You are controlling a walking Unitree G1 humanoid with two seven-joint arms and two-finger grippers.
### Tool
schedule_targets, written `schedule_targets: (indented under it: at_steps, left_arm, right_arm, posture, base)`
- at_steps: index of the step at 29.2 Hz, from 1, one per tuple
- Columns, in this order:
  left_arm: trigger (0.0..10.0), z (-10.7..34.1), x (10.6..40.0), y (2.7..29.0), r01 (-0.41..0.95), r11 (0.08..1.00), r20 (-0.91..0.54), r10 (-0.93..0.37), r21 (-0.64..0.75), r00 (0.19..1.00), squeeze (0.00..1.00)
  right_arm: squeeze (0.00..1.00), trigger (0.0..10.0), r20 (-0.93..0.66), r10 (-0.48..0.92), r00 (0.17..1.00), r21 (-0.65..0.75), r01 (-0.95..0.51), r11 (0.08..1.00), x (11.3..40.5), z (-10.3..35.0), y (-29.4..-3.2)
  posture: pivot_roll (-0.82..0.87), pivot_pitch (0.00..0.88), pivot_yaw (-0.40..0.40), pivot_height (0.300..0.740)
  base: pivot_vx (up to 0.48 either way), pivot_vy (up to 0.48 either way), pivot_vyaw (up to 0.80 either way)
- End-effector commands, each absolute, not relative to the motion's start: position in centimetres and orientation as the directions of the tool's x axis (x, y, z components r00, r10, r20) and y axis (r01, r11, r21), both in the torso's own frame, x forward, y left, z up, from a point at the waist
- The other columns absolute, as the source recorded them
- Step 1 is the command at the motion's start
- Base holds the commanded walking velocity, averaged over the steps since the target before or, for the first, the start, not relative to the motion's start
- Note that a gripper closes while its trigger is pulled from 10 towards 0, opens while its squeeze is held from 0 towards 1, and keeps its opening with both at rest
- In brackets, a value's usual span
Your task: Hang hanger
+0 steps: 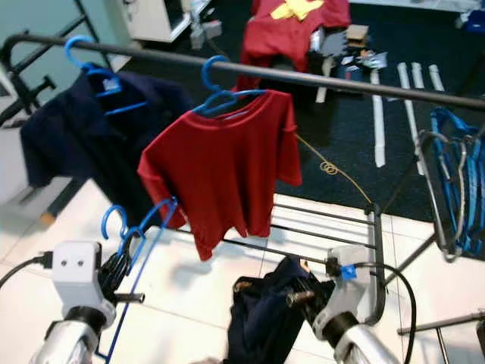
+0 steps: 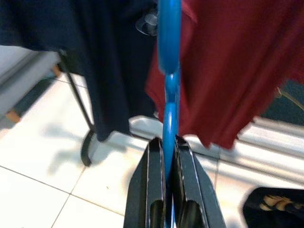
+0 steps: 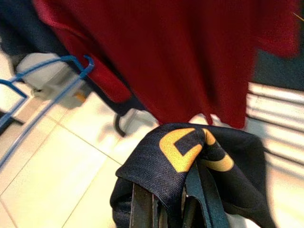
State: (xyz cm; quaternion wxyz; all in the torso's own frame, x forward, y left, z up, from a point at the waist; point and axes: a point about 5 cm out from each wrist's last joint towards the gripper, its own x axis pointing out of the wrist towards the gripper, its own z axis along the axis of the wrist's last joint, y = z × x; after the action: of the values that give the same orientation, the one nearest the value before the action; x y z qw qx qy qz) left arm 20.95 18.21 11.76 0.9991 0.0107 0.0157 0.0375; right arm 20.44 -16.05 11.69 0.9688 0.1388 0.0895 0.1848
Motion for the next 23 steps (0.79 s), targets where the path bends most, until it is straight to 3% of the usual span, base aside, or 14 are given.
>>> schedule_targets:
  at_steps: [1,6,14,23]
  left_arm:
    - [10.0,11.3,21.0,17.7,-0.064,0.997,-0.036,0.065,0.032,0.997,0.0]
    - [10.0,11.1,21.5,16.8,0.005,0.999,-0.021,-0.004,0.043,1.0,0.0]
    - [10.0,11.3,21.5,16.1,0.082,0.996,-0.023,-0.081,0.045,0.996,0.0]
    - [10.0,11.5,20.7,16.4,0.126,0.992,-0.019,-0.126,-0.032,0.992,0.0]
  right_arm:
    - [0.0,10.0,-0.084,0.389,0.917,0.319,-0.345,0.883,20.5,12.3,-16.3]
    - [0.0,10.0,-0.067,0.392,0.918,0.327,-0.351,0.877,20.6,12.2,-16.3]
    - [0.0,10.0,-0.063,0.441,0.895,0.375,-0.389,0.842,21.1,11.7,-15.3]
    - [0.0,10.0,-0.083,0.475,0.876,0.405,-0.406,0.819,19.6,11.6,-14.7]
  posture:
    - [0.0,0.157,-0.071,0.74]
    - [0.01,0.123,-0.058,0.74]
    - [0.04,0.159,-0.065,0.74]
    - [0.04,0.205,-0.049,0.74]
  base:
    - [0.0,0.0,0.76]
    - [0.0,0.0,0.74]
    - [0.0,0.0,0.74]
    - [0.0,0.0,0.73]
